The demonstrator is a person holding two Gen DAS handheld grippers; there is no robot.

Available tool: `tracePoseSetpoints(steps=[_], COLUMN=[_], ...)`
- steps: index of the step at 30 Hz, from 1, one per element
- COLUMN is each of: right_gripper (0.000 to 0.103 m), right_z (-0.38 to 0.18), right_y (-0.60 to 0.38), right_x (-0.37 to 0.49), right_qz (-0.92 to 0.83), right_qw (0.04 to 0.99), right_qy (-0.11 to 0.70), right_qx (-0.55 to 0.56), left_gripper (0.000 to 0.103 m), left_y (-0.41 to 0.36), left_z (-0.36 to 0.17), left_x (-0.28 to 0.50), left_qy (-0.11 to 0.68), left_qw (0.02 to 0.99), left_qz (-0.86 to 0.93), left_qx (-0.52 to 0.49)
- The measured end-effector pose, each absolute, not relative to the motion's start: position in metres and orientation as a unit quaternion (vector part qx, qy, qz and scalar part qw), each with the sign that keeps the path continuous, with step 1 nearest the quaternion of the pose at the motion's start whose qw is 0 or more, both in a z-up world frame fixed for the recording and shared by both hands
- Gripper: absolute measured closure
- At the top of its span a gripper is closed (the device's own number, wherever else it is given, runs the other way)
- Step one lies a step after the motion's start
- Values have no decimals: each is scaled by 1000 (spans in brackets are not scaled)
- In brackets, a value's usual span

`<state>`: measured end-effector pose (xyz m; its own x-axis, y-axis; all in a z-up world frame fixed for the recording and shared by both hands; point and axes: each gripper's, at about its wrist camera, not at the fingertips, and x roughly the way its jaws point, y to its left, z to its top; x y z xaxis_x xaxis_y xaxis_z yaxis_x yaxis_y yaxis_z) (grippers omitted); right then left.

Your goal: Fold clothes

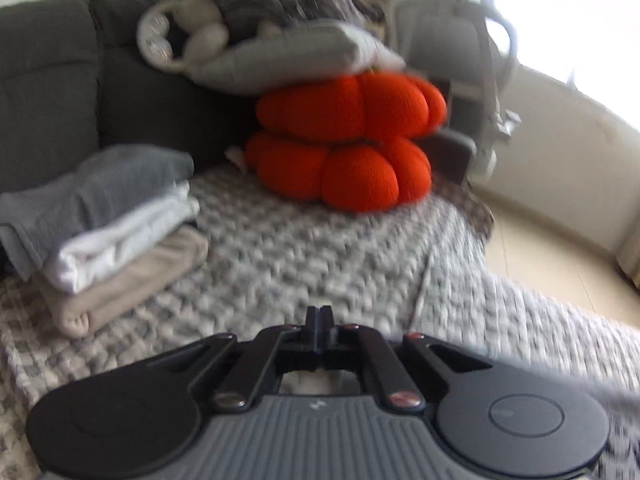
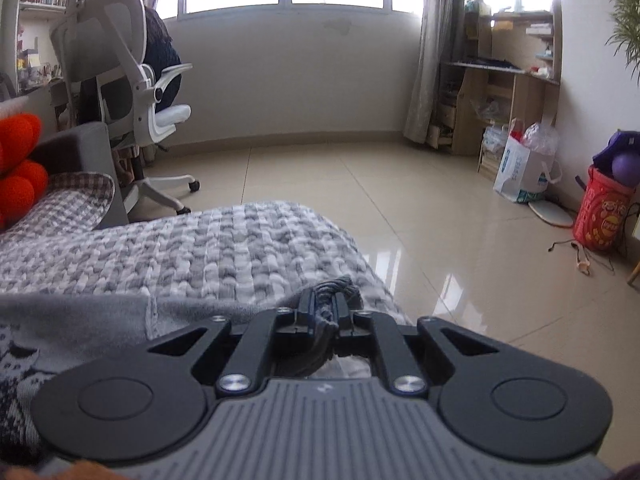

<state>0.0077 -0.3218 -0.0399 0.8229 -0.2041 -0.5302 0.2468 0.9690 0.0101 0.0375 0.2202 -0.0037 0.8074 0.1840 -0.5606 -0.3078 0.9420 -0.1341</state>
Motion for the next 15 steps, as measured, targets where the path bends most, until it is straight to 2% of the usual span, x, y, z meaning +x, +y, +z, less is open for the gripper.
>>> tracePoseSetpoints(steps=[2, 4, 5, 6, 8, 9, 12, 15], right_gripper=[93, 93, 93, 93, 89, 82, 54, 52], right_z=[-47, -55, -57, -58, -58, -56, -47, -42], right_y=[-320, -319, -319, -319, -319, -319, -319, -315], right_x=[6, 5, 5, 6, 5, 5, 6, 9], right_qz=[-113, -108, -104, -100, -95, -95, -89, -70], right_qw=[948, 943, 940, 939, 938, 938, 945, 951], right_qy=[294, 313, 320, 325, 326, 324, 308, 298], right_qx=[38, 42, 50, 57, 71, 72, 64, 43], left_gripper=[102, 97, 88, 72, 51, 45, 38, 28], left_y=[218, 213, 208, 203, 194, 190, 177, 165], left_z=[-7, -10, -12, -14, -17, -18, -22, -27], left_x=[35, 34, 34, 35, 39, 42, 54, 71], left_qy=[296, 306, 310, 313, 310, 307, 300, 297], left_qw=[944, 943, 944, 944, 948, 950, 953, 952], left_qz=[110, 90, 80, 69, 45, 30, -23, -75], left_qx=[-100, -89, -82, -75, -62, -55, -34, -8])
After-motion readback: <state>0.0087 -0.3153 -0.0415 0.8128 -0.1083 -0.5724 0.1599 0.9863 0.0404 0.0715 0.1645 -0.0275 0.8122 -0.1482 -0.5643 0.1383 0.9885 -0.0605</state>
